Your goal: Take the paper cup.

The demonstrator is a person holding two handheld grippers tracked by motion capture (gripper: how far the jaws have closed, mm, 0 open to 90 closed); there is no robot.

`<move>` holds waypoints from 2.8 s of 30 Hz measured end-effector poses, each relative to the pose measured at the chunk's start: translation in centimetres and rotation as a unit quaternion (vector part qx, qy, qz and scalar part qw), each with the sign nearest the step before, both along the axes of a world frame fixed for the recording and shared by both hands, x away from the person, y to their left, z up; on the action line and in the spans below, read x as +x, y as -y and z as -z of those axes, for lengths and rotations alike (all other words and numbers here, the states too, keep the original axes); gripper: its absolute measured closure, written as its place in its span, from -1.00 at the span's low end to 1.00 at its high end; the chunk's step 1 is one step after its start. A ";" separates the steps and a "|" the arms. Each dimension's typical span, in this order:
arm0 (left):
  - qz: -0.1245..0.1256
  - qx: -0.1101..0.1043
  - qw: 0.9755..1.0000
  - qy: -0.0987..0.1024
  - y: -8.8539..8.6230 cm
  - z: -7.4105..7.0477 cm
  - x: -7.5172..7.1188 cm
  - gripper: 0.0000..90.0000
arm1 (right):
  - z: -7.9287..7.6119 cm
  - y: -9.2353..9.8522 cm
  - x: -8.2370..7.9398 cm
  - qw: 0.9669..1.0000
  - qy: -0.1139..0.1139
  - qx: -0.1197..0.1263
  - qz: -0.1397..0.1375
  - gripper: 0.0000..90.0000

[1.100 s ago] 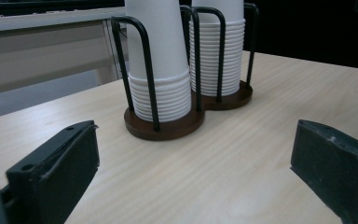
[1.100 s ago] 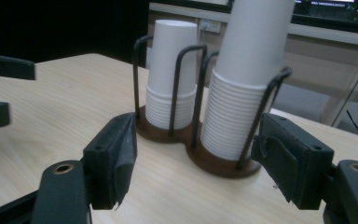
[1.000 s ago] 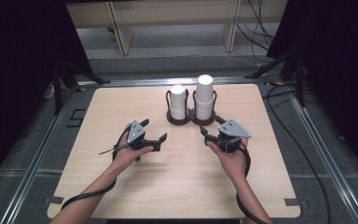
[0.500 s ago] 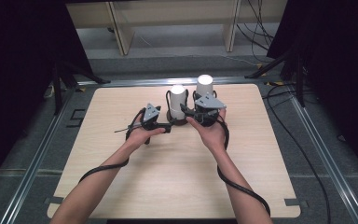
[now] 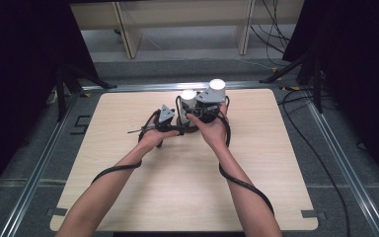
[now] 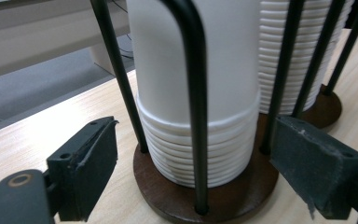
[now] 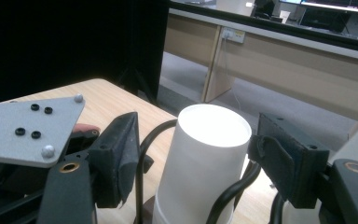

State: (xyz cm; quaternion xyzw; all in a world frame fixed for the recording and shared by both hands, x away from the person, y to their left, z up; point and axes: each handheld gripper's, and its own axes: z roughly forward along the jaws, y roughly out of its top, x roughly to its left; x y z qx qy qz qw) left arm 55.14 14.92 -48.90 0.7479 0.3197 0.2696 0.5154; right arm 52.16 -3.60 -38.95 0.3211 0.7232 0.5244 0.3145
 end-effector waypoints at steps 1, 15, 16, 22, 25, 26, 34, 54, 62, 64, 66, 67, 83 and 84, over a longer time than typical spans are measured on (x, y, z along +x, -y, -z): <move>0.000 -0.002 1.000 -0.001 0.1 0.0 0.1 -0.69 | 0.0 -0.1 0.2 1.000 0.001 0.000 -0.001 -0.28; 0.007 0.005 1.000 -0.006 0.8 0.3 1.0 -0.68 | 0.7 -0.8 1.8 1.000 -0.010 -0.005 0.013 -0.28; 0.005 0.002 1.000 -0.007 0.8 0.3 1.0 -0.68 | 0.7 -0.8 1.8 1.000 -0.010 -0.005 0.013 -0.28; 0.005 0.008 1.000 -0.011 1.0 0.3 1.3 -0.66 | 1.0 -1.0 2.4 1.000 -0.018 -0.013 0.018 -0.28; 0.005 0.003 1.000 -0.013 1.1 0.4 1.5 -0.67 | 1.0 -1.2 2.7 0.999 -0.020 -0.017 0.021 -0.28; 0.007 0.001 1.000 -0.014 1.2 0.4 1.5 -0.67 | 1.1 -1.3 2.8 0.999 -0.019 -0.014 0.025 -0.28; 0.007 0.003 1.000 -0.016 1.3 0.4 1.5 -0.64 | 1.4 -1.5 3.5 0.999 -0.025 -0.017 0.031 -0.26; 0.013 0.033 0.999 -0.015 1.3 0.2 1.7 -0.58 | 1.7 -2.1 4.4 0.999 -0.035 -0.013 0.038 -0.25; 0.013 0.035 0.999 -0.017 1.3 0.2 1.8 -0.58 | 1.7 -2.2 4.4 0.998 -0.044 -0.008 0.038 -0.24; 0.012 0.035 0.999 -0.017 1.3 0.2 1.8 -0.58 | 1.6 -2.1 4.5 0.998 -0.039 -0.008 0.039 -0.24; 0.013 0.036 0.999 -0.017 1.3 0.2 1.7 -0.58 | 1.7 -2.2 4.4 0.998 -0.043 -0.002 0.041 -0.23; 0.013 0.036 0.999 -0.017 1.3 0.2 1.7 -0.58 | 1.7 -2.2 4.4 0.998 -0.044 -0.001 0.041 -0.22; 0.013 0.041 0.999 -0.015 1.4 0.3 1.7 -0.57 | 1.7 -2.0 4.3 0.998 -0.042 0.008 0.037 -0.20; 0.014 0.042 0.999 -0.015 1.4 0.3 1.7 -0.57 | 1.7 -2.0 4.3 0.998 -0.042 0.008 0.037 -0.20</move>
